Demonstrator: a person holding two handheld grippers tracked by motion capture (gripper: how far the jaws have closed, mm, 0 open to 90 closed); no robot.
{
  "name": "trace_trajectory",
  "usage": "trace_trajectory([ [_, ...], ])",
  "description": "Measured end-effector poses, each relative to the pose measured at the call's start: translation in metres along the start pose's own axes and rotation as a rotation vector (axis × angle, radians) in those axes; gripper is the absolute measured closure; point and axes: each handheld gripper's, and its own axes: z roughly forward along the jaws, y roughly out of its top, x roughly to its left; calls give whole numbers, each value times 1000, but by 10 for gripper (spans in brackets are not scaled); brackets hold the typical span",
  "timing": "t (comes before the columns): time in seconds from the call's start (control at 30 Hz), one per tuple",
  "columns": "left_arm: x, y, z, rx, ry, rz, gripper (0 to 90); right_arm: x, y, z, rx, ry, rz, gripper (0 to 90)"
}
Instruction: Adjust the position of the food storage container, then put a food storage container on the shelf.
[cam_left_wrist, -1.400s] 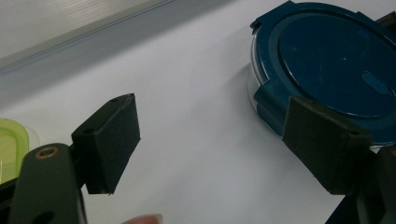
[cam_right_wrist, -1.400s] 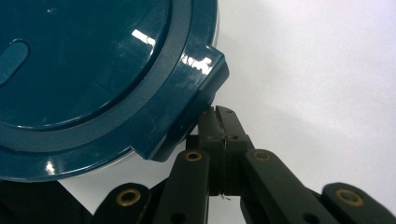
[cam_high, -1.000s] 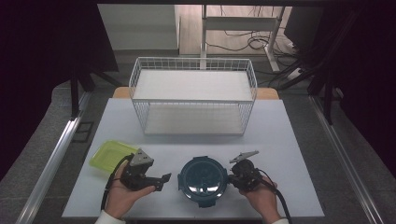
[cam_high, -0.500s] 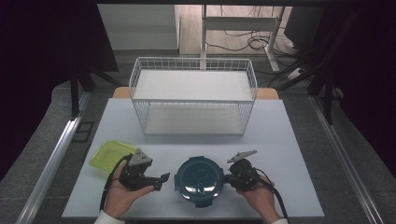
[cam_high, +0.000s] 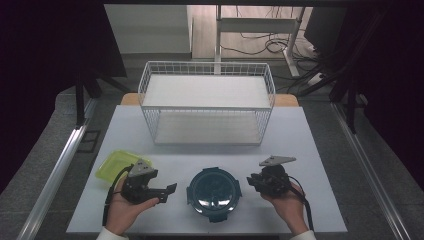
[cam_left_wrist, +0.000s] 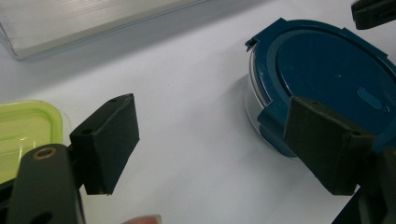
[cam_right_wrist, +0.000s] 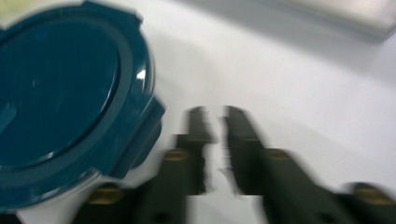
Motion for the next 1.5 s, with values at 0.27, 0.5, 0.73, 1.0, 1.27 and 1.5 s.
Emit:
trace_trajectory([
  [0.27,-3,0,2,4,-7,-11,173,-5,-4,-8,-75,64,69,221],
  [0.5,-4,0,1,4,-8,-19,172,-7,-4,-12,-102,155,104,181],
  [0.73,-3,1,0,-7,-7,-57,150,-9,-2,-12,-122,218,145,154],
  [1.0,2,-4,6,-6,-101,-149,133,-6,0,-5,-93,280,163,123],
  [1.27,-7,-2,16,9,-185,-195,130,-5,0,0,-59,341,191,115],
  [1.5,-12,-5,35,26,-277,-267,149,2,-3,8,-23,384,218,112],
])
